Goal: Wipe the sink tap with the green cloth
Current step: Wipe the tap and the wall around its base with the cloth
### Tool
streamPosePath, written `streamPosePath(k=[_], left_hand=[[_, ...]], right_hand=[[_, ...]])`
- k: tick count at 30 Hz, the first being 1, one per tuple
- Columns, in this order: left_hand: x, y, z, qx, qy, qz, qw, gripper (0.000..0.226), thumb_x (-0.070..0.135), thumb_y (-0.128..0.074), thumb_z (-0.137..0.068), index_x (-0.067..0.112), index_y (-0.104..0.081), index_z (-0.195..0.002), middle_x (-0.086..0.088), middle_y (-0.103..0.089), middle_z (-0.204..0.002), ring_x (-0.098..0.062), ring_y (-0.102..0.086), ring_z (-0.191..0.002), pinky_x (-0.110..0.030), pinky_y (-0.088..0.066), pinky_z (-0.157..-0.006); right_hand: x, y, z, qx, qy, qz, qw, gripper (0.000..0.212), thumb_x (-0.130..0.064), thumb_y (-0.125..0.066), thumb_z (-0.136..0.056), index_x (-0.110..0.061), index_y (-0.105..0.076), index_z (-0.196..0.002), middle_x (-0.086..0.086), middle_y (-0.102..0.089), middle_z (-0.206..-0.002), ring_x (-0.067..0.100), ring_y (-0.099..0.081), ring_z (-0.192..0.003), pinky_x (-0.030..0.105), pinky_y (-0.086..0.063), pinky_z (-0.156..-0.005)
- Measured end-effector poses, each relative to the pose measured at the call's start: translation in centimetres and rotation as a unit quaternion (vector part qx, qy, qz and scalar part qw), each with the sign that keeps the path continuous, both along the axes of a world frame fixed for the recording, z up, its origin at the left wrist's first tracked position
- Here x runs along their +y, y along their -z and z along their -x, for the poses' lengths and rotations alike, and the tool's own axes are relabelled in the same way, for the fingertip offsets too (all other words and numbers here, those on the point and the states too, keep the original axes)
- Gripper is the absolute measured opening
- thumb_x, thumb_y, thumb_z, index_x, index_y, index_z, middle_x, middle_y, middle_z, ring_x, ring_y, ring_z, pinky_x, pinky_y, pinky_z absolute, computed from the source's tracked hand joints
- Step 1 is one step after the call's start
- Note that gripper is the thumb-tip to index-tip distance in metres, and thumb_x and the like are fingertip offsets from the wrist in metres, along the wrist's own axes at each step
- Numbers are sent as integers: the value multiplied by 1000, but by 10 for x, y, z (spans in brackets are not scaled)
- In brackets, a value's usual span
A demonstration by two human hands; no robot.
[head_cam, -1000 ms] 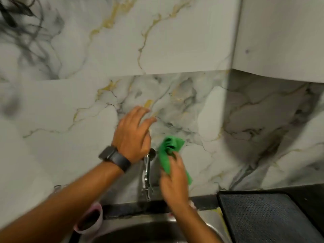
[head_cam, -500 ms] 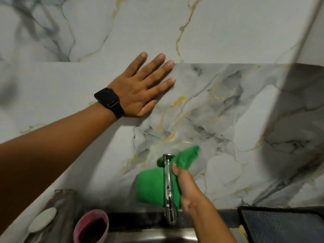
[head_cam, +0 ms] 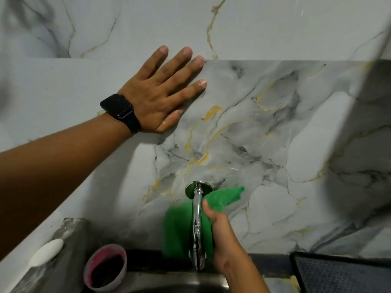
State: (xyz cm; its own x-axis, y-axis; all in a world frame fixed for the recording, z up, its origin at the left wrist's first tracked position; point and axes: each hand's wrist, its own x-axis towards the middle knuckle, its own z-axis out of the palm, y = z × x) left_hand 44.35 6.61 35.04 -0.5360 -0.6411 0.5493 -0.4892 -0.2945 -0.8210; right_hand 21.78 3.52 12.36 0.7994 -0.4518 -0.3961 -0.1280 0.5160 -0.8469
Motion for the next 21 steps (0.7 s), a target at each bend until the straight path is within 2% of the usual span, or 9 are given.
streamPosePath(k=[3,5,7,10,13,15,17,19,21], left_hand=[[2,0,0,3,-9,-8,1000,67,42,-25,-94,14,-27,-154,-20,-31,-158,-41,-28,-146,-49,-2,-124],[2,0,1,4,-10,-7,1000,67,42,-25,-94,14,-26,-155,-20,-30,-159,-41,-28,-146,-48,0,-125],[0,-1,-1,7,-5,-7,1000,67,42,-24,-94,15,-25,-155,-20,-30,-159,-40,-27,-147,-48,2,-125],[1,-1,-4,-5,-4,5,1000,68,43,-25,-94,15,-21,-156,-19,-28,-160,-40,-25,-147,-47,3,-125],[0,3,-3,6,2,-10,1000,67,42,-27,-94,14,-24,-155,-20,-30,-159,-41,-26,-147,-47,3,-125],[0,1,-2,2,10,-12,1000,66,41,-28,-94,14,-26,-154,-21,-32,-158,-42,-27,-146,-47,3,-125],[-1,-2,-5,-8,14,-1,1000,66,42,-27,-95,14,-25,-155,-21,-32,-158,-42,-27,-146,-47,4,-125],[-2,2,-5,3,22,-2,1000,67,41,-28,-94,14,-24,-155,-21,-32,-158,-42,-27,-146,-49,-1,-125],[-3,4,-4,6,22,-10,1000,66,41,-29,-94,13,-27,-154,-21,-33,-157,-41,-28,-146,-51,-6,-124]], right_hand=[[7,2,1,36,15,93,995,61,-63,-52,-73,-25,-64,-119,10,-66,-128,31,-60,-119,55,-41,-109],[-10,-15,-9,28,7,15,999,57,-56,-52,-81,-18,-65,-121,15,-64,-132,36,-56,-126,54,-38,-111],[-19,-15,-11,-32,-13,-35,999,57,-52,-47,-88,-8,-71,-114,21,-70,-121,38,-63,-117,50,-47,-104],[-10,11,-3,-50,-29,-117,991,67,-60,-49,-84,-7,-70,-118,20,-73,-116,35,-69,-108,41,-57,-87],[-3,19,7,-64,-14,-86,994,64,-53,-60,-79,-2,-69,-117,24,-70,-119,40,-65,-113,45,-56,-90],[-8,0,-4,-46,20,-60,997,62,-54,-55,-80,-3,-73,-111,24,-74,-111,41,-67,-108,51,-52,-98],[-10,-2,-12,-73,16,-69,995,63,-57,-46,-87,-6,-75,-107,21,-77,-103,39,-70,-103,50,-51,-99],[1,7,-8,-46,52,-92,993,62,-54,-43,-92,-3,-78,-99,28,-74,-104,35,-74,-94,49,-57,-91],[27,11,13,-60,115,-49,990,43,-34,-46,-98,-6,-77,-90,30,-70,-92,27,-78,-78,39,-64,-67]])
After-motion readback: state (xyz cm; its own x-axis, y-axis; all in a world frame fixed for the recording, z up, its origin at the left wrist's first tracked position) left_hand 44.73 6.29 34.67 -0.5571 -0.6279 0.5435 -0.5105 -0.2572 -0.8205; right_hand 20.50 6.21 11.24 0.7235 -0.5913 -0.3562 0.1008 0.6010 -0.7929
